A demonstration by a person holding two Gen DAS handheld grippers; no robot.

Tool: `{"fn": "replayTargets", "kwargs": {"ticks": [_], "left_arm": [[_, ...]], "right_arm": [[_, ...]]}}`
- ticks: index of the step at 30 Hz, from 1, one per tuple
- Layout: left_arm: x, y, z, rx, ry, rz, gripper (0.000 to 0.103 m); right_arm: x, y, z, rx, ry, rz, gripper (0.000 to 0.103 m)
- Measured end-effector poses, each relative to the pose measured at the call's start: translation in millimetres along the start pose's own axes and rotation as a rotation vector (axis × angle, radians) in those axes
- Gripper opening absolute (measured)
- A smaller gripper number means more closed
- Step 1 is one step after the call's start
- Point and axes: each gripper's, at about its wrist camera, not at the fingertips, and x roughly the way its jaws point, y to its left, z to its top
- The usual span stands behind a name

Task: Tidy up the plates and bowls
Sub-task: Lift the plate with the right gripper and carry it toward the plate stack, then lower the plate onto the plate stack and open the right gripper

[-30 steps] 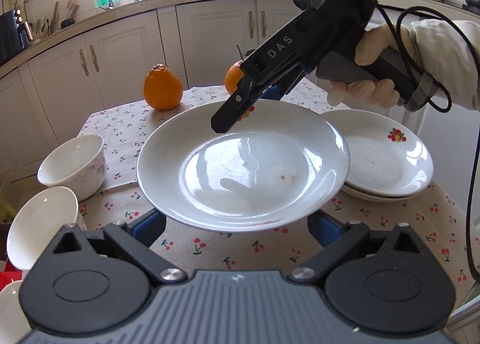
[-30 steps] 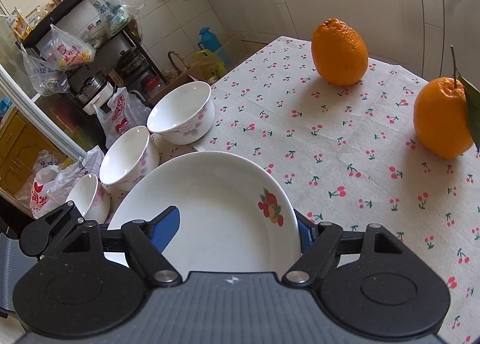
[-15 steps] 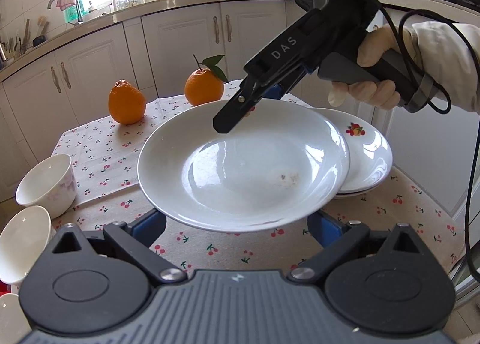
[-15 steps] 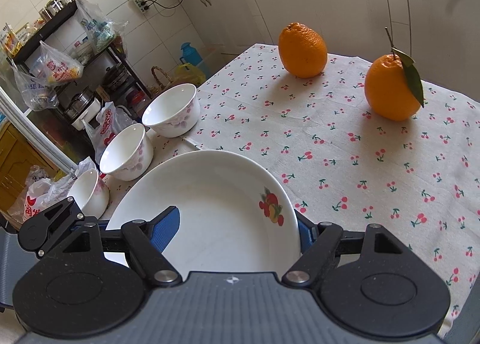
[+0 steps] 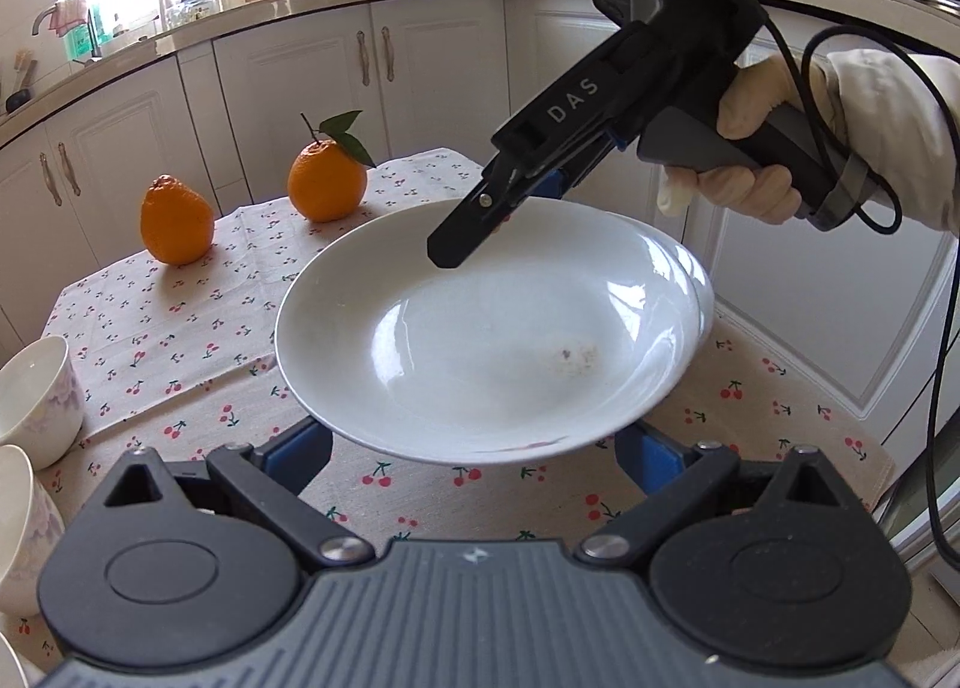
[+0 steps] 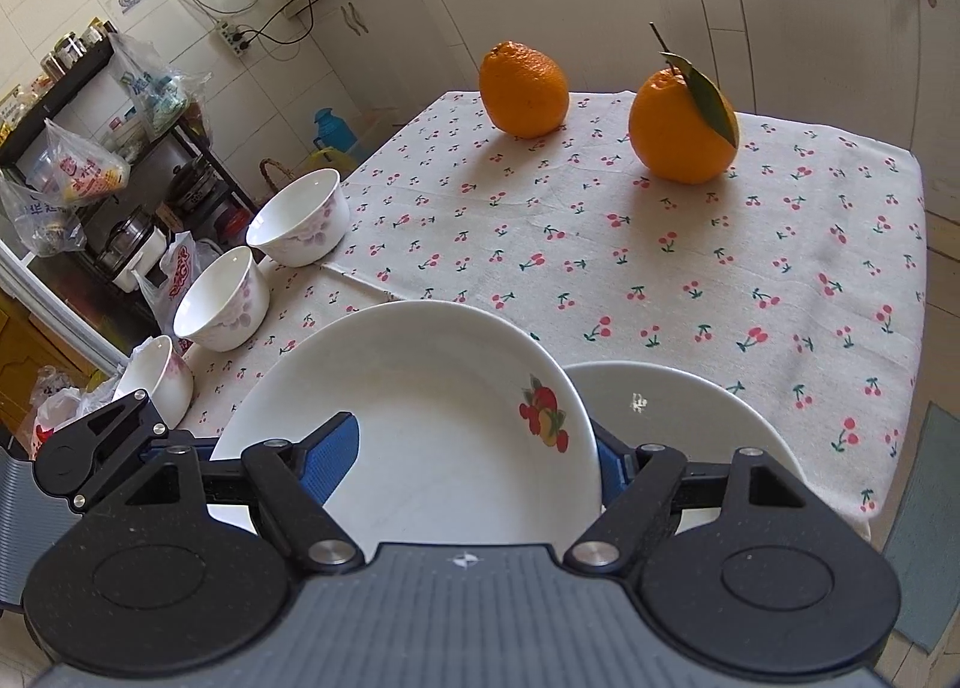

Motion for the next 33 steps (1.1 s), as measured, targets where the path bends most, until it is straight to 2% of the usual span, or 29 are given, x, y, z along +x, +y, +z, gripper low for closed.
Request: {"fn": "replayTargets", "kwargs": {"ticks": [11, 33], "left_arm": [[12, -14, 6, 0.039, 0.008, -0.062, 0.100], [32, -23, 21, 0.073, 0.023, -0.092, 0.100]], "right_arm": [[-24, -15, -22, 0.049, -0.027, -0.044, 0.083], [-36, -40, -42, 0.106, -0.048, -0.063, 0.083]]}}
